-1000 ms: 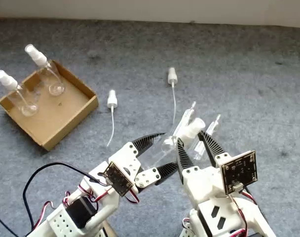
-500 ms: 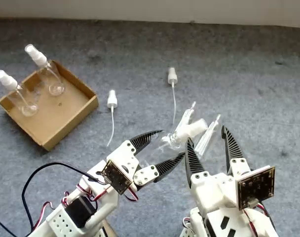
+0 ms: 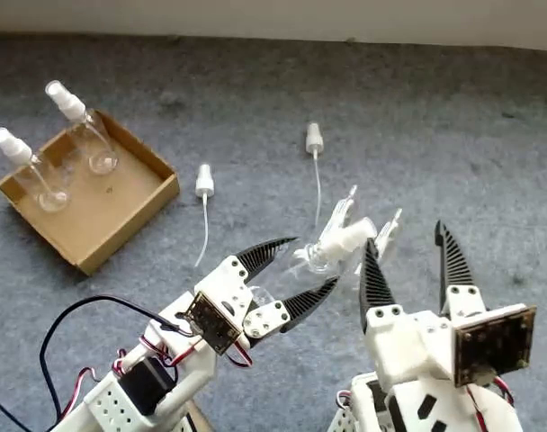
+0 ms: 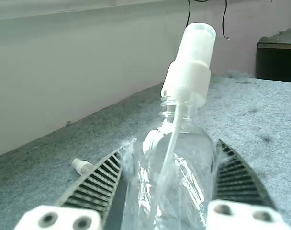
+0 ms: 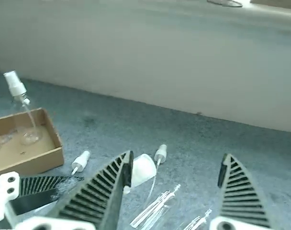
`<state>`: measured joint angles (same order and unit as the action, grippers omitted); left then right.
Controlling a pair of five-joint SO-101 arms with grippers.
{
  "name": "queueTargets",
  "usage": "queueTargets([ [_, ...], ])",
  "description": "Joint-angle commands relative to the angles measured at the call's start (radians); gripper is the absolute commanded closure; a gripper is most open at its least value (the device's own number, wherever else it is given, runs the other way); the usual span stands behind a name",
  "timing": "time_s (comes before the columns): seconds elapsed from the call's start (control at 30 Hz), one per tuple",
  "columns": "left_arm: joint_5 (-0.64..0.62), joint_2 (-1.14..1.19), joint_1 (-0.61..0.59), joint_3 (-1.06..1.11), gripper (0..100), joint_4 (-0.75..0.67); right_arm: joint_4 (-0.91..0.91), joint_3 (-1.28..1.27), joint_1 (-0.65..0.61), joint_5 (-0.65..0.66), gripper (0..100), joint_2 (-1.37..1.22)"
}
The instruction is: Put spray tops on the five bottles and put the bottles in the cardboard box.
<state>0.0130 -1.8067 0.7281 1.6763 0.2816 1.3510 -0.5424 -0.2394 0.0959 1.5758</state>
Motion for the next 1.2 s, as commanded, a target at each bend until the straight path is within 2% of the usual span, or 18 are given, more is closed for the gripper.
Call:
queueTargets([
  [0.0, 0.003, -0.010, 0.013, 0.018, 85, 0.000, -0.004, 0.087, 0.094, 0.011, 74.5, -0.056],
  [0.17, 0.002, -0.010, -0.064, 0.016, 85, -0.005, -0.004, 0.061, 0.171, 0.009, 75.3, -0.064],
  [0.37, 0.002, -0.010, -0.179, -0.036, 85, -0.025, -0.097, -0.090, 0.176, 0.009, 88.1, -0.059],
  [0.5, 0.002, -0.010, -0.228, -0.044, 85, -0.026, -0.171, -0.216, 0.173, 0.009, 89.2, -0.059],
  [0.7, 0.000, -0.010, -0.231, -0.051, 85, -0.086, -0.343, -0.483, 0.170, 0.009, 89.6, -0.059],
  [0.83, 0.002, -0.010, -0.231, -0.051, 85, -0.091, -0.435, -0.634, 0.081, 0.009, 89.7, -0.059],
  [0.93, 0.002, -0.010, -0.231, -0.050, 85, -0.089, -0.538, -0.665, 0.021, 0.008, 91.4, -0.059],
  [1.07, 0.002, -0.010, -0.216, -0.030, 85, -0.091, -0.714, -0.667, 0.018, 0.009, 98.0, -0.059],
  [1.17, 0.002, -0.010, -0.180, -0.008, 85, -0.089, -0.771, -0.665, 0.018, 0.009, 98.5, -0.064],
])
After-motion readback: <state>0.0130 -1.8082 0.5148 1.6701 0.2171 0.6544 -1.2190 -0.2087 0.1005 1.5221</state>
